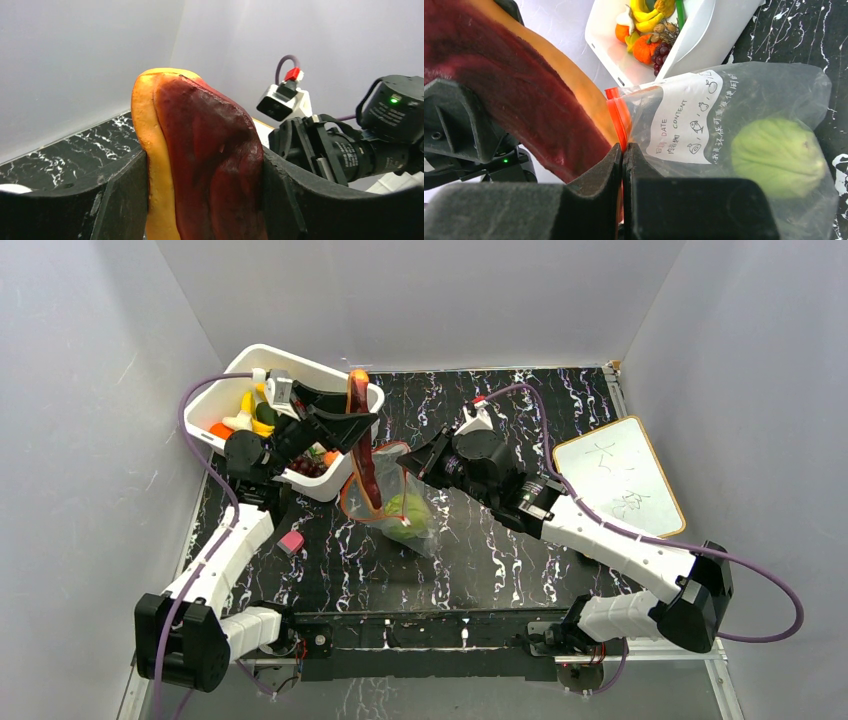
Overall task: Place the food in the zip-top bag and seal the zipper
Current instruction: Place the fake food in the zipper food storage bag.
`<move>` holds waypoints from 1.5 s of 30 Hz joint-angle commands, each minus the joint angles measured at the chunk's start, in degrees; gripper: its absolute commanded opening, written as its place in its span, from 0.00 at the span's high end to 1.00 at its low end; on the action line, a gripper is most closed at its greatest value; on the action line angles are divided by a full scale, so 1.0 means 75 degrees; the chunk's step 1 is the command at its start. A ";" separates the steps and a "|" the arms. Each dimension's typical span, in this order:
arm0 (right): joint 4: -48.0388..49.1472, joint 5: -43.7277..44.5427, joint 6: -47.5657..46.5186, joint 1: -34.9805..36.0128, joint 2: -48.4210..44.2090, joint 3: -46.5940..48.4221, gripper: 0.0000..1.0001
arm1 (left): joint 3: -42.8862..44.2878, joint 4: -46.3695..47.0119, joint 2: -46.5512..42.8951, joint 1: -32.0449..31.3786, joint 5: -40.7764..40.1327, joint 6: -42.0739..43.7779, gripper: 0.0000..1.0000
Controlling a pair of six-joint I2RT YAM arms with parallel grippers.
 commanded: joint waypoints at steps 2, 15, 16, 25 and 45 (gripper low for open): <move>0.0950 -0.0080 0.0343 -0.0017 -0.0145 0.0002 1.00 | -0.0167 0.1596 -0.0276 -0.0120 0.0299 -0.0429 0.58; 0.1235 -0.0560 0.0608 -0.0027 -0.0161 -0.0021 1.00 | -0.1156 0.1707 -0.0524 -0.0280 0.0731 0.0525 0.53; 0.1244 -0.0555 0.0626 -0.0021 -0.0190 -0.0037 1.00 | -0.1199 0.1779 -0.0518 -0.0301 0.0820 0.0541 0.52; 0.1309 -0.0871 0.0672 -0.0018 -0.0177 -0.0059 1.00 | -0.1381 0.2324 -0.0848 -0.0375 0.1222 0.0557 0.48; 0.1819 -0.1283 0.1093 -0.0132 -0.0428 0.0090 1.00 | -0.0900 -0.0650 -0.1780 -0.0450 0.1113 0.2201 0.20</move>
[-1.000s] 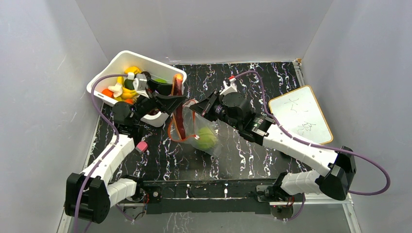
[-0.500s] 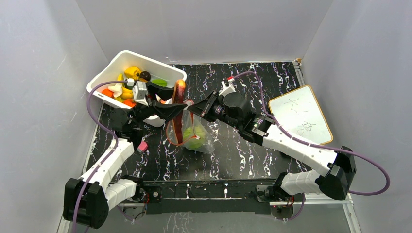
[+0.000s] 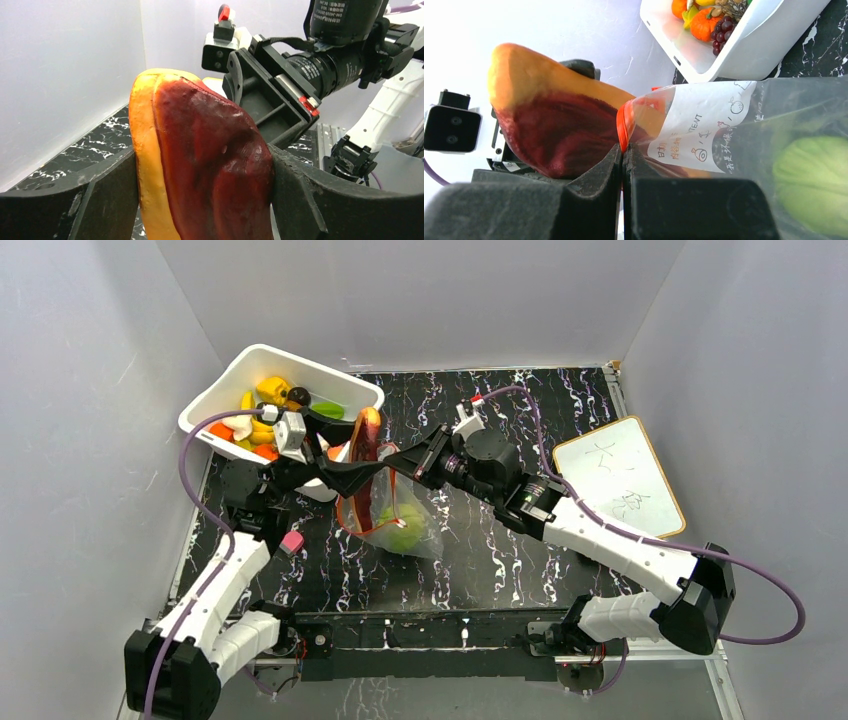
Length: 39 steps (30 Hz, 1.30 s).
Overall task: Place the food in the zip-top bag and seal the zipper
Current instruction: Place the fake food in the zipper food storage bag.
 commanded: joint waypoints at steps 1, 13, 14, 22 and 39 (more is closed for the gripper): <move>0.0863 -0.0060 0.0093 -0.0085 -0.0337 0.0244 1.00 | 0.0201 -0.1191 -0.0715 -0.0049 -0.0154 0.0898 0.20; 0.0871 -0.0304 -0.0076 -0.0170 -0.0329 0.0256 1.00 | 0.0601 -0.3201 -0.1047 -0.0056 0.0435 0.1700 0.02; 0.0879 -0.0312 -0.0085 -0.0187 -0.0328 0.0257 1.00 | 0.0602 -0.3240 -0.1054 -0.0047 0.0416 0.1670 0.02; 0.0895 -0.0369 -0.0109 -0.0327 -0.0373 0.0102 1.00 | 0.0952 -0.4316 -0.1277 -0.0051 0.0012 0.1946 0.04; 0.0506 -0.0165 -0.0641 -0.0767 -0.0614 0.0228 1.00 | 0.2519 -0.8782 -0.1089 -0.0053 -0.2499 0.1035 0.27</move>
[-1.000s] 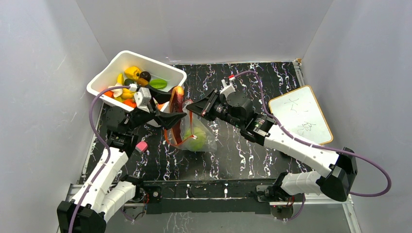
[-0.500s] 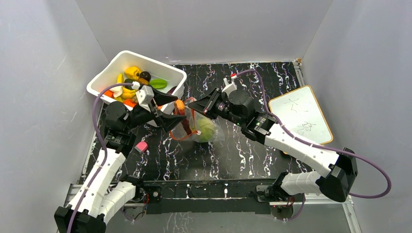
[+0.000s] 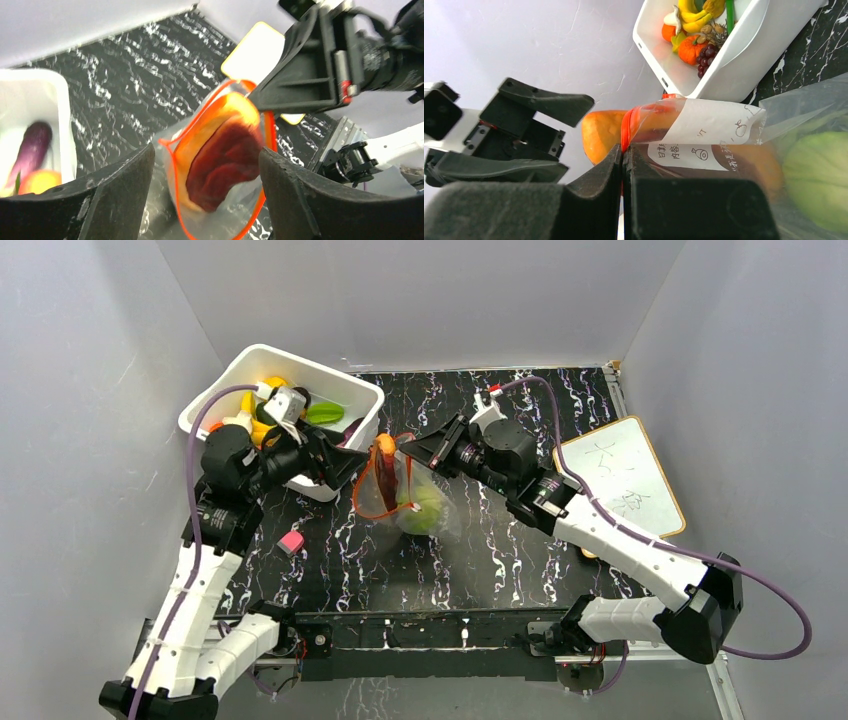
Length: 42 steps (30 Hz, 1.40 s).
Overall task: Place the food in the zip-top bag and seal the zipper
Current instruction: Place the fake food in the zipper food storage bag, then adjust the zipper food storage bag at the center of the board.
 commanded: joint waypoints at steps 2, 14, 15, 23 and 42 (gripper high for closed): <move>0.0591 0.0076 -0.0162 -0.0104 -0.0336 0.0273 1.00 | -0.0707 -0.0590 -0.0326 -0.0016 -0.0817 -0.0878 0.31; 0.0518 0.0031 -0.0096 -0.0141 -0.0396 0.0109 1.00 | -0.1746 0.0323 0.0325 -0.0018 0.0075 -0.1763 0.41; 0.0518 0.0024 -0.0086 -0.0141 -0.0399 0.0092 1.00 | -0.1803 0.0398 0.0387 -0.0021 0.0113 -0.1833 0.43; -0.0020 0.0269 -0.0345 -0.0243 -0.0457 -0.0038 1.00 | -0.1723 0.0629 0.0704 -0.0017 0.0381 -0.2114 0.96; -0.1261 0.0682 -0.1989 -0.0418 -0.0779 -0.0668 1.00 | -0.1663 0.1736 0.1385 -0.0012 0.0614 -0.2886 1.00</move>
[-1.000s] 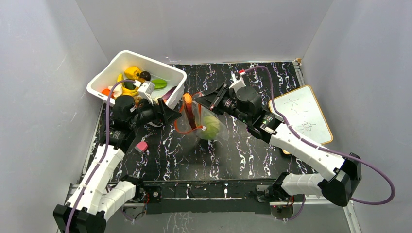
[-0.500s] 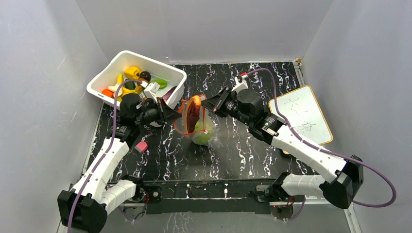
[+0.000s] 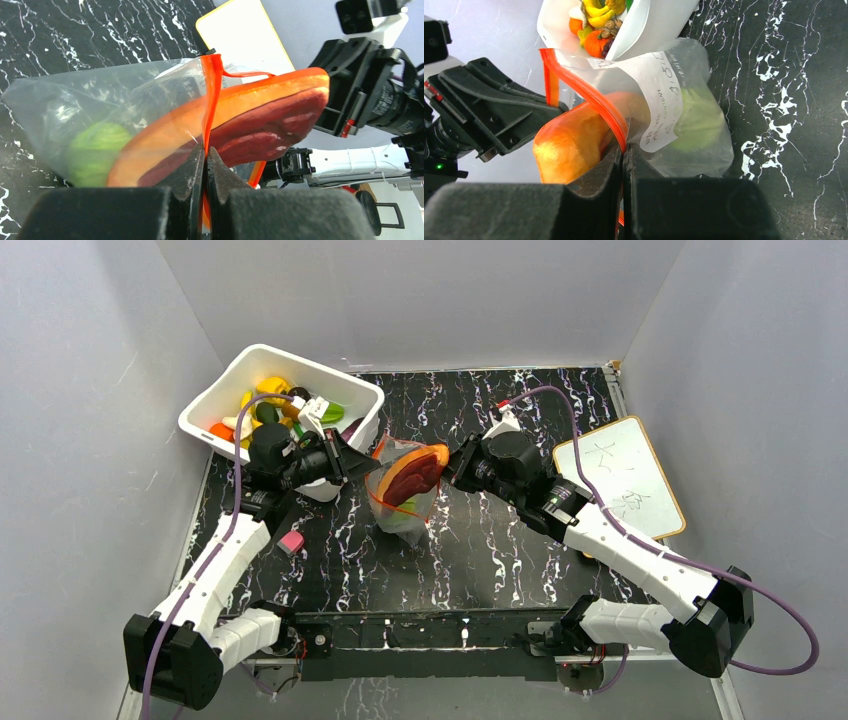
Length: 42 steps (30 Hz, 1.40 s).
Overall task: Place the food in the zip-top bag and seal the zipper
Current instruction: Adjust the zipper food storage bag at the center of the board.
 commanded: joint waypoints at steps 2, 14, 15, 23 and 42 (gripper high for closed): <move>0.0366 -0.0082 -0.0359 -0.0028 -0.0212 0.0002 1.00 | -0.0065 0.0202 0.0023 -0.0015 -0.0172 0.0275 1.00; 0.1223 -0.0184 -0.0035 -0.0030 -0.0459 -0.0388 1.00 | 0.0788 0.0265 0.0173 -0.0034 0.0061 -0.0159 1.00; 0.1309 -0.0345 -0.0025 -0.0024 -0.0362 -0.0396 1.00 | 0.0670 0.0427 0.0202 -0.0068 0.0097 -0.0293 1.00; 0.1903 -0.1533 0.0081 -0.0026 0.0103 0.0078 1.00 | 0.0271 0.0828 0.0325 -0.0384 -0.0092 -0.0385 1.00; -0.0684 0.0715 -0.0172 -0.0029 0.0221 0.1497 1.00 | 0.0724 -0.0195 0.0552 -0.0702 -0.1019 -0.0257 1.00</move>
